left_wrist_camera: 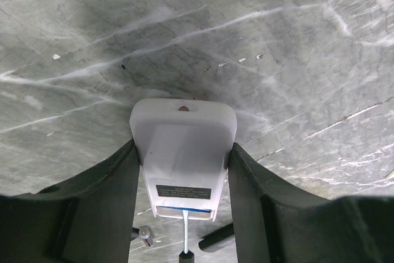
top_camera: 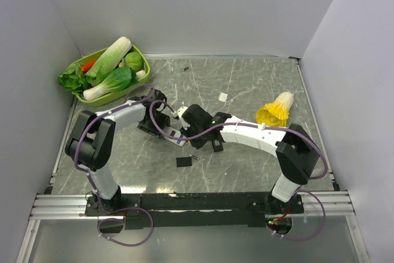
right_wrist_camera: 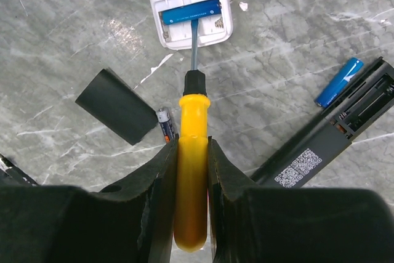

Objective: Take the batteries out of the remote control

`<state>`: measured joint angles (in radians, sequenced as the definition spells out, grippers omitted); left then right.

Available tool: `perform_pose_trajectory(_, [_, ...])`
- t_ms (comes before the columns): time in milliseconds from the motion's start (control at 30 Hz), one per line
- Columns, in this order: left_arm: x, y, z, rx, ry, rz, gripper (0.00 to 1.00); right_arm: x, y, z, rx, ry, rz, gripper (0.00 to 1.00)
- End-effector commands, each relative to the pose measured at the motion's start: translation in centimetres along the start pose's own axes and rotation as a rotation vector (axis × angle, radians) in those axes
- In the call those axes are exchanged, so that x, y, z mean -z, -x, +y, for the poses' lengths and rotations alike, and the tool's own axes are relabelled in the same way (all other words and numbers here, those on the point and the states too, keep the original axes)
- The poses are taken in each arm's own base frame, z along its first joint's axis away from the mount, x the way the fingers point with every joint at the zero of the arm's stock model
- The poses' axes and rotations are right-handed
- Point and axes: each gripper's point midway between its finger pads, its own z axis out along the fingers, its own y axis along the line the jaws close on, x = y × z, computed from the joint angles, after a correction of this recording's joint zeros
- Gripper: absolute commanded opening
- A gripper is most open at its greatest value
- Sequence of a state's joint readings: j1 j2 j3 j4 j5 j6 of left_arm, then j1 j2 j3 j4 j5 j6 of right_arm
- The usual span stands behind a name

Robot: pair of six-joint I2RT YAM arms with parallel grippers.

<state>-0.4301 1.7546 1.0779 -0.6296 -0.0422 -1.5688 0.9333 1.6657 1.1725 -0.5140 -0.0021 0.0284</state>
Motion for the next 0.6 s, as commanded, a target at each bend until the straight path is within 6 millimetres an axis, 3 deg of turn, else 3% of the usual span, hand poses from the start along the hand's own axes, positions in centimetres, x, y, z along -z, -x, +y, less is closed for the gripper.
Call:
perform_pose_trajectory(0, [-2.1,-1.4,2.6,0.012,0.118,0.061,0.01,-0.7,0.5,0.1,-0.009,-0.004,-0.04,0.0])
perform_pose_trajectory(233, [-2.4,-1.5,2.9,0.019,0.136,0.063,0.01,-1.8,-1.1,0.0,-0.056,-0.002,-0.067,0.0])
perform_pose_trajectory(567, [-2.5,-1.3,3.0,0.023,0.155,0.051,0.01,-1.5,-1.3,-0.6,-0.077,-0.008,-0.101,0.0])
